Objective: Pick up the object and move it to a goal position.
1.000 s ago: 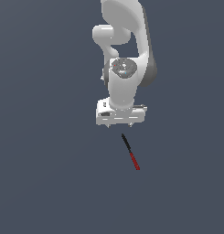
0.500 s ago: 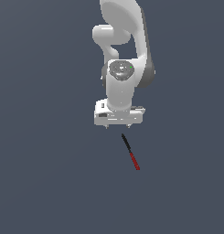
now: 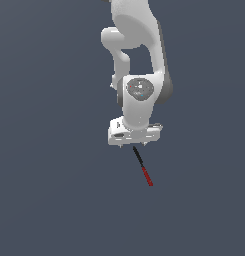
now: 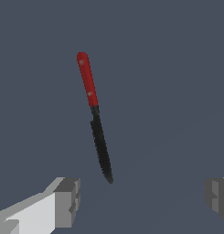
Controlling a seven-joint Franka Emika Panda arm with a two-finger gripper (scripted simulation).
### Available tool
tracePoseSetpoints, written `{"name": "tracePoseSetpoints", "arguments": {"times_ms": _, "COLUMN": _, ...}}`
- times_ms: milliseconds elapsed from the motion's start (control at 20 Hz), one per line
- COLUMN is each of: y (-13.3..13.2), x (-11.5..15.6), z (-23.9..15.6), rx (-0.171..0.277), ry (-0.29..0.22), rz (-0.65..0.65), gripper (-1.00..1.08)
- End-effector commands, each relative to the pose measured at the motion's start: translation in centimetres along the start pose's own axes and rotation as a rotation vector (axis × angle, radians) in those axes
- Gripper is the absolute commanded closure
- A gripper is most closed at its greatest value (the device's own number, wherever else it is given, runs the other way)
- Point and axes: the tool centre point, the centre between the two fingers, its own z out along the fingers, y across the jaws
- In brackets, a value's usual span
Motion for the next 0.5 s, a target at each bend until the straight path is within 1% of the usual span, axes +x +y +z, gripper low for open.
{"name": "tracePoseSetpoints", "arguments": {"times_ms": 0, "y": -0.8, "x": 0.8, "z": 1.2, "rx": -0.002, "ry": 0.004, "rz": -0.037, "gripper": -0.92}}
{"name": "tracePoseSetpoints", "arguments": {"times_ms": 250, "y": -2.6, "x": 2.7, "z": 4.0, "rx": -0.005, "ry": 0.015, "rz": -0.121, "gripper": -0.92}}
{"name": "tracePoseSetpoints", "arguments": {"times_ms": 450, "y": -3.7, "x": 3.6, "z": 5.7, "rx": -0.005, "ry": 0.021, "rz": -0.168, "gripper": -0.92}}
